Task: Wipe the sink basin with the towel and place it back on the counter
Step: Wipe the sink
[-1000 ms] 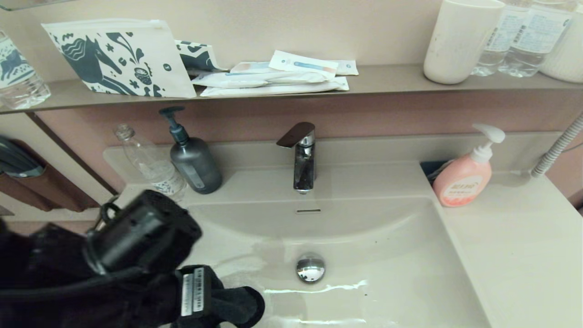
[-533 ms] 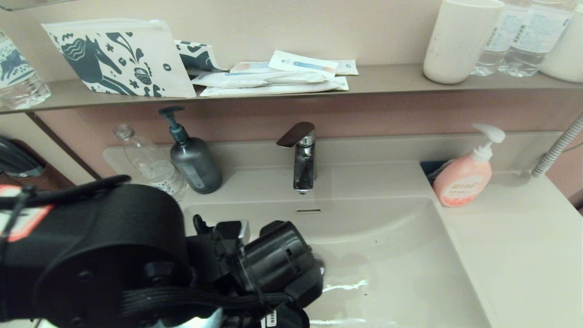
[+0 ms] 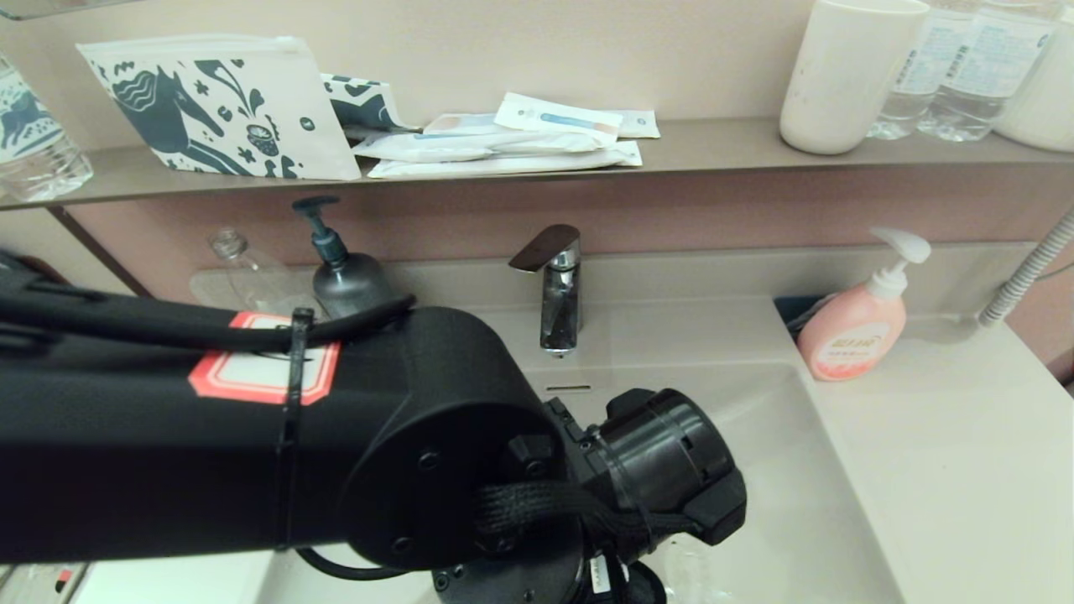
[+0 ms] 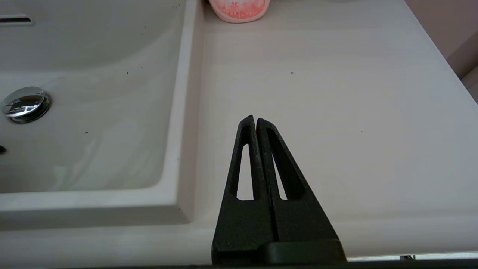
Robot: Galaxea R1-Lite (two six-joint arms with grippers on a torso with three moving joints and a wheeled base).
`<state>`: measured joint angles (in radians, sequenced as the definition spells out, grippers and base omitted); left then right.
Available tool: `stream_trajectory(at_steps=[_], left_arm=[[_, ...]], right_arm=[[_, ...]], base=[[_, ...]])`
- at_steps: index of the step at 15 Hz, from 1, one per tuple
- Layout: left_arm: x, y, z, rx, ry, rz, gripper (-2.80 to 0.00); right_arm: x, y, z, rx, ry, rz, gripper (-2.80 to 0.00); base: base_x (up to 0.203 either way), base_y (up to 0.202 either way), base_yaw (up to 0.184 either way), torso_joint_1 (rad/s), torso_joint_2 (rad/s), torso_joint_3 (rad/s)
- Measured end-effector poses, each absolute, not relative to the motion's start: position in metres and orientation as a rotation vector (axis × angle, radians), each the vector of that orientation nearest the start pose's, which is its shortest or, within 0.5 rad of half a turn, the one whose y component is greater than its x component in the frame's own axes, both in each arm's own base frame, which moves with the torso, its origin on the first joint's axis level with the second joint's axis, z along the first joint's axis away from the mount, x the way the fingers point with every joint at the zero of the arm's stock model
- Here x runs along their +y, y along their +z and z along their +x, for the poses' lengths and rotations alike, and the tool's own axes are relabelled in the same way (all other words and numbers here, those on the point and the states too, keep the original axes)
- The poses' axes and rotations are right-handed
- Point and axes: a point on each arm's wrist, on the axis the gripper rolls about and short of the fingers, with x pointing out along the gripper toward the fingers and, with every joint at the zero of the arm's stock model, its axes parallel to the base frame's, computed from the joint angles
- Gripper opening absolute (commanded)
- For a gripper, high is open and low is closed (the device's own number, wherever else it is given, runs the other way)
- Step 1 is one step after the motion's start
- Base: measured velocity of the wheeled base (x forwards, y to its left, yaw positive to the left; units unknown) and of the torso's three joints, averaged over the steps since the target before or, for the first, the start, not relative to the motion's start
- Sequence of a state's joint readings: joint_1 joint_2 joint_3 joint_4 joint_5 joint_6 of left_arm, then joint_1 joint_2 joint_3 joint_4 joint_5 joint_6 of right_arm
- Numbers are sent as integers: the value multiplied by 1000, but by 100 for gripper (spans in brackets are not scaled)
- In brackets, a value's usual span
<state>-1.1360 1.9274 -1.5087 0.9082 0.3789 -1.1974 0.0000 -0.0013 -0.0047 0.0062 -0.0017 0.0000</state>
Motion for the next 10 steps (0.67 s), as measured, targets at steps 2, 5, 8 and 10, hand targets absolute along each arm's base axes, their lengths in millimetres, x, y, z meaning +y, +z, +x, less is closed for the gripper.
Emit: stream_trajectory(at_steps=[2, 5, 8, 10], left_arm=[[-298, 190, 144, 1188, -43, -199, -280], [-318, 193, 143, 1183, -96, -221, -280], [-337, 190, 146, 1137, -136, -262, -280], [-347, 180, 145, 1117, -145, -260, -280]], right_arm=[[0, 76, -23, 0, -2, 0, -280], [0, 76, -23, 0, -2, 0, -280], [0, 76, -23, 0, -2, 0, -280], [0, 76, -23, 0, -1, 0, -280]], base=[[0, 0, 0, 0, 0, 0], [0, 0, 0, 0, 0, 0], [0, 0, 0, 0, 0, 0], [0, 0, 0, 0, 0, 0]])
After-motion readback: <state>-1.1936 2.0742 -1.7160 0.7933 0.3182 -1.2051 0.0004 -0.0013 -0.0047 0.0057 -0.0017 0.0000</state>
